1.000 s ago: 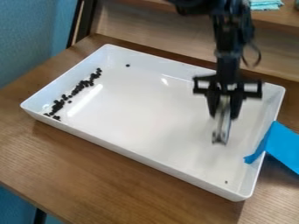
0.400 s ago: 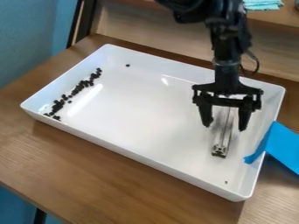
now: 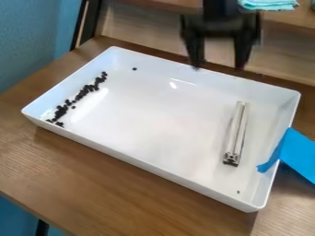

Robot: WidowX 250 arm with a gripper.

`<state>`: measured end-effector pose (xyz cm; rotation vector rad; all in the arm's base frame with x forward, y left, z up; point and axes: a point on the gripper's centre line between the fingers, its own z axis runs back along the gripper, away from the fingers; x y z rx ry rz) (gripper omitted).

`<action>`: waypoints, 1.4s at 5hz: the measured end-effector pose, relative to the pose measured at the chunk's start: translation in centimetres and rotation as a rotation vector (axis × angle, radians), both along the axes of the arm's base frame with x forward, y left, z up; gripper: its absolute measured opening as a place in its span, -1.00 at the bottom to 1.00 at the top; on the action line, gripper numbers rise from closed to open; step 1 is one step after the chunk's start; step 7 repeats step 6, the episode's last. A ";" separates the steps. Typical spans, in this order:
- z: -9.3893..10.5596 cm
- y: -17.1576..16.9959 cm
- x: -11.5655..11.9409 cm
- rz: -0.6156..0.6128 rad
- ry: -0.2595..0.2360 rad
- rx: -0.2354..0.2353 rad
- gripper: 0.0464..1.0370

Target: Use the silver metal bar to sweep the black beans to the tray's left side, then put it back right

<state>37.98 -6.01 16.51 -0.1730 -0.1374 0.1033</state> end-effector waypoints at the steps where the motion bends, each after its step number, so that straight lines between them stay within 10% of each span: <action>1: 0.6 0.0 -0.2 -0.001 -0.016 -0.001 0.92; 7: 0.6 0.0 -0.1 -0.003 -0.019 -0.001 0.92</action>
